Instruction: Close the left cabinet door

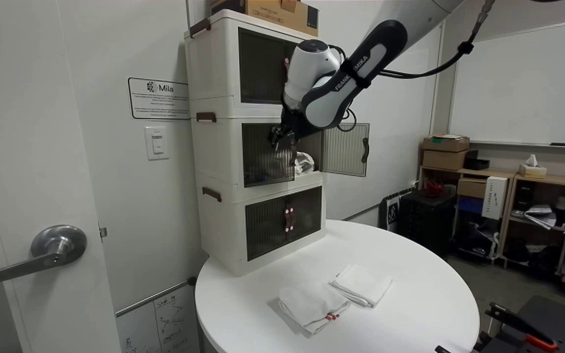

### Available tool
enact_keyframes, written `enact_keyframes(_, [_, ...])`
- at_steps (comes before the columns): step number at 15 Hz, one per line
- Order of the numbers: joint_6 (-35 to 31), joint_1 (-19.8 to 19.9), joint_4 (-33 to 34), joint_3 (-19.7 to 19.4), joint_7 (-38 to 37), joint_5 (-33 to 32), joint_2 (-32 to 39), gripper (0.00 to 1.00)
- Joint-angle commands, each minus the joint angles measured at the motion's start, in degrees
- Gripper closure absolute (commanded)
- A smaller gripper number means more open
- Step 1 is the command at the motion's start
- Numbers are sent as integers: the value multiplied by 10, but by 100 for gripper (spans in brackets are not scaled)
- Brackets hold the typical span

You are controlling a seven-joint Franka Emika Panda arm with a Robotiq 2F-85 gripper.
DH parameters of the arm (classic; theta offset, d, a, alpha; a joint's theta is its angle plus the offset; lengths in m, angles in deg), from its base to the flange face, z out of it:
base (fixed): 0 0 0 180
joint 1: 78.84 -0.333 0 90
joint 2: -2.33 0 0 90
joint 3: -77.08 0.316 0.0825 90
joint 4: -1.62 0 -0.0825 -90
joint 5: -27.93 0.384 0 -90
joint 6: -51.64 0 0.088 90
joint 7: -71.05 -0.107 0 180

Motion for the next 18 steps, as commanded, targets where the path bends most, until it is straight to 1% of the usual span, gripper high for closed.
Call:
enact_keyframes(1, [-15,-2,33,-8,-7,-11,33,0])
enact_keyframes(12, [-22,0,89,-8,4,-11,75,0])
enact_keyframes(18, [-29,7,97,-11,6,-11,81,0])
